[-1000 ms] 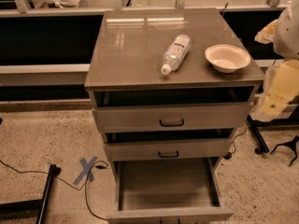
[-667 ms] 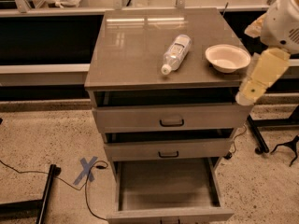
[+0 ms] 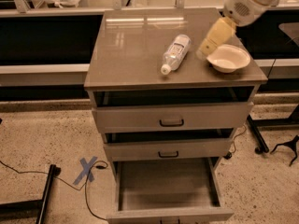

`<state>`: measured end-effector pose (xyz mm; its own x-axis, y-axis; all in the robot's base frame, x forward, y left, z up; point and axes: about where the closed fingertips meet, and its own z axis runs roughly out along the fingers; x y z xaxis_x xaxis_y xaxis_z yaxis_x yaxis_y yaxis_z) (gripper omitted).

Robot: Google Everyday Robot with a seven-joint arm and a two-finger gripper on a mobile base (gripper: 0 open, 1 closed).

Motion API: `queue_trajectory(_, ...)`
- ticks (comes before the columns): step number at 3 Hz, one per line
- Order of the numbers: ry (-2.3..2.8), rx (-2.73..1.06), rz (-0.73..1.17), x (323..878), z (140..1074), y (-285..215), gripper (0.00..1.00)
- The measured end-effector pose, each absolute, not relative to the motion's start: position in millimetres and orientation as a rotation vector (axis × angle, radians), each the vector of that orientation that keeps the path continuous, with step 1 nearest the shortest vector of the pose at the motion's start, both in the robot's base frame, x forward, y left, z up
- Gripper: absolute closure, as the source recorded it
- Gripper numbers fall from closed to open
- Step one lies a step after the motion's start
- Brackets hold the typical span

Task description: Place blue plastic bottle into bottom drawer

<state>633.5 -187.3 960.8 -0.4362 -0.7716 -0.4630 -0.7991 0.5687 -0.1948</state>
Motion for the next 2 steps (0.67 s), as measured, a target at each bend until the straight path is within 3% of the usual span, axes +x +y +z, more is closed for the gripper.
queue_trajectory(2, 2.329, -1.138, 0.1, 650.7, 965.5, -182.2, 0.0)
